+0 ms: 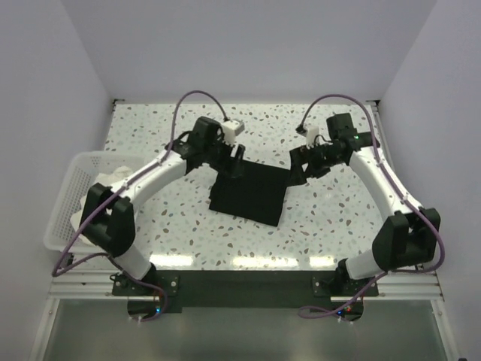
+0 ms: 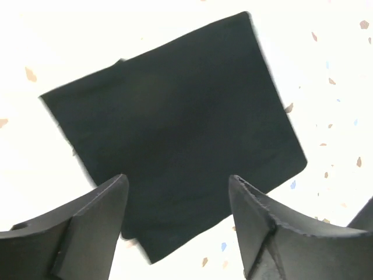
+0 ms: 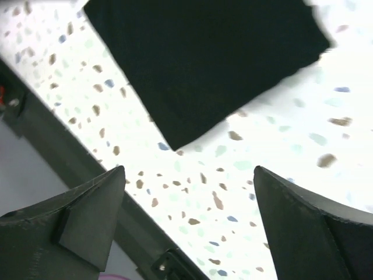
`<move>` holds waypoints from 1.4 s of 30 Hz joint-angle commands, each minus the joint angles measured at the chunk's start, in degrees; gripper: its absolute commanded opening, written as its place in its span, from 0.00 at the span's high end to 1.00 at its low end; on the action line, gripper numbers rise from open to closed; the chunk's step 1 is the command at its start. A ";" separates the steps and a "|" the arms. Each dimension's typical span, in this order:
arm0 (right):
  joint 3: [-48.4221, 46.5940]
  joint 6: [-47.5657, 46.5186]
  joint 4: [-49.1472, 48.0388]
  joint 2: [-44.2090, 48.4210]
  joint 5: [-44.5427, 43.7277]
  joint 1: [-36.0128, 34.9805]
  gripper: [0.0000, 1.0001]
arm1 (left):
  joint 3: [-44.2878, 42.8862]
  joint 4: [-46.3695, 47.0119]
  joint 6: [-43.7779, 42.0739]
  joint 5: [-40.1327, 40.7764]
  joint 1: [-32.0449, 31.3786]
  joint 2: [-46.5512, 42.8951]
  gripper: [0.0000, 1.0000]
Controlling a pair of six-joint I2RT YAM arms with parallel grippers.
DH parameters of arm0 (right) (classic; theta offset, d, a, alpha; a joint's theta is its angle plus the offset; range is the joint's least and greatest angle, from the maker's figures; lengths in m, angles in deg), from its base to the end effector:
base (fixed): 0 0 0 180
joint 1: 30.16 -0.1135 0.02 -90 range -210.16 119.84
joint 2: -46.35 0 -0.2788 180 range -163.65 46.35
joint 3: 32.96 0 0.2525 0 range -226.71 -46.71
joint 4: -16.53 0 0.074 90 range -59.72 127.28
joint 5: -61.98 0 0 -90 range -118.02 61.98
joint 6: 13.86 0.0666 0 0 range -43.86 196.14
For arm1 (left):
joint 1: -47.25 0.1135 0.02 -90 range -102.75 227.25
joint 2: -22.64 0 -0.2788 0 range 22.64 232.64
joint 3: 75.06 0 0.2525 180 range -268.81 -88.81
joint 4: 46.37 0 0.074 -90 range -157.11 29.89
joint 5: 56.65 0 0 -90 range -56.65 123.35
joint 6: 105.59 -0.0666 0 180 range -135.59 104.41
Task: Fold and stack the t-shirts
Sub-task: Neatly place the folded tshirt to the corner
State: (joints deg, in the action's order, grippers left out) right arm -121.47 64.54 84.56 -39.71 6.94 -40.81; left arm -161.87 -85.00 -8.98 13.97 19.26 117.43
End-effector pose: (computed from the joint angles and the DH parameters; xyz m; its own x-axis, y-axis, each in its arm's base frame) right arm 0.2939 0.0941 0.2854 -0.7993 -0.3180 -0.5099 -0.5564 0.7123 0.4280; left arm 0.3317 -0.2013 0.2568 -0.7116 0.2552 -0.6546 0.5659 0.7604 -0.3186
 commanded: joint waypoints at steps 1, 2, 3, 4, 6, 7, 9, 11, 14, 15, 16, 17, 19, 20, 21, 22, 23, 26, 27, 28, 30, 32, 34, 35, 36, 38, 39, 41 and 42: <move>-0.65 0.52 0.21 2.38 -9.28 1.69 0.04 | -1.03 -0.51 2.09 23.20 -10.58 0.21 0.24; -0.82 0.17 0.47 3.61 -9.64 2.04 0.02 | -1.38 -1.21 2.35 24.46 -11.99 1.27 0.23; -1.00 -0.18 0.91 4.14 -9.91 2.74 0.02 | -1.82 -1.74 2.53 25.95 -14.53 2.24 0.21; -0.83 -0.27 0.74 4.84 -10.52 3.09 0.01 | -2.78 -3.14 2.53 28.58 -15.60 4.51 0.20; -0.21 -0.27 0.48 6.34 -11.67 3.71 0.01 | -3.41 -3.94 2.71 29.57 -18.23 6.72 0.18; -0.04 -0.18 0.65 6.78 -11.76 3.89 0.01 | -3.32 -3.42 2.36 29.92 -18.94 8.47 0.09; 0.58 -0.01 1.00 7.84 -11.58 4.06 0.01 | -3.50 -3.59 1.47 29.84 -19.82 11.55 0.03; 1.63 0.34 0.91 8.63 -11.76 4.06 0.01 | -4.28 -4.03 1.56 28.87 -19.74 14.01 0.03; 3.04 1.05 0.12 9.60 -12.28 4.06 0.01 | -6.39 -4.73 0.77 27.90 -18.08 18.94 0.03; 3.13 1.05 0.12 9.68 -12.55 4.06 0.01 | -8.14 -5.61 0.60 27.21 -17.11 21.04 0.04; 3.04 1.05 0.21 9.51 -12.81 4.06 0.01 | -9.20 -6.22 -0.54 25.02 -15.71 22.10 0.04; 2.87 0.87 0.21 9.42 -13.07 4.06 0.01 | -10.08 -6.66 -1.33 24.22 -14.21 23.07 0.04; 2.69 0.52 0.21 8.90 -13.86 4.24 0.01 | -13.76 -8.33 -3.96 22.46 -8.68 25.79 0.05; 2.34 0.09 0.21 8.55 -14.04 4.24 0.01 | -15.52 -9.03 -4.84 22.10 -4.66 26.93 0.05; 2.17 -0.01 0.21 8.28 -14.30 4.33 0.01 | -19.37 -11.04 -5.81 21.67 -2.71 29.47 0.05; 1.99 -0.09 0.21 7.41 -14.31 4.33 0.01 | -21.58 -12.19 -8.87 21.49 -1.03 30.89 0.05; 1.38 -0.18 0.21 7.05 -14.39 4.41 0.01 | -23.86 -13.60 -10.29 21.57 2.12 32.38 0.05; 0.15 -0.71 0.12 5.47 -14.66 4.59 0.01 | -31.43 -16.33 -15.83 20.26 8.46 37.22 0.04; -0.12 -0.80 0.04 5.03 -14.74 4.59 0.01 | -35.62 -18.16 -17.15 20.34 9.87 39.67 0.04; -0.47 -0.88 0.03 4.68 -14.83 4.59 0.01 | -37.93 -19.23 -19.25 20.78 11.19 41.08 0.04; -1.35 -1.06 -0.05 3.45 -14.92 4.68 0.01 | -44.58 -21.94 -20.40 22.53 14.70 45.02 0.05; -2.14 -1.24 -0.05 2.74 -14.83 4.77 0.01 | -48.13 -23.36 -23.56 22.80 17.95 47.15 0.05; -2.75 -1.32 -0.05 2.04 -14.83 4.85 0.01 | -49.72 -22.14 -27.68 24.64 19.89 48.65 0.03; -2.84 -1.41 -0.05 1.78 -14.92 4.85 0.01 | -50.16 -21.79 -29.18 25.08 21.82 49.18 0.02; -2.93 -1.41 0.03 1.77 -15.01 4.85 0.01 | -51.21 -22.05 -30.33 25.18 22.79 50.23 0.02; -3.02 -1.59 0.12 1.77 -15.10 4.85 0.01 | -52.36 -22.57 -31.66 25.00 25.86 51.20 0.03; -2.93 -1.68 0.21 1.77 -15.27 4.85 0.01 | -53.06 -23.10 -31.75 25.18 26.75 51.73 0.03; -2.85 -1.85 0.21 1.86 -15.45 4.86 0.01 | -52.89 -22.84 -31.84 25.70 27.98 51.91 0.04; -2.67 -1.85 0.21 1.86 -15.36 4.94 0.01 | -52.63 -22.58 -31.84 26.31 29.64 51.91 0.04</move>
State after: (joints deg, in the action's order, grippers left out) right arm -122.01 63.51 85.06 -38.03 -7.64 -36.13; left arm -215.24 -102.62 -35.36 33.49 44.33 164.99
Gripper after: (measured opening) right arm 0.986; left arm 0.969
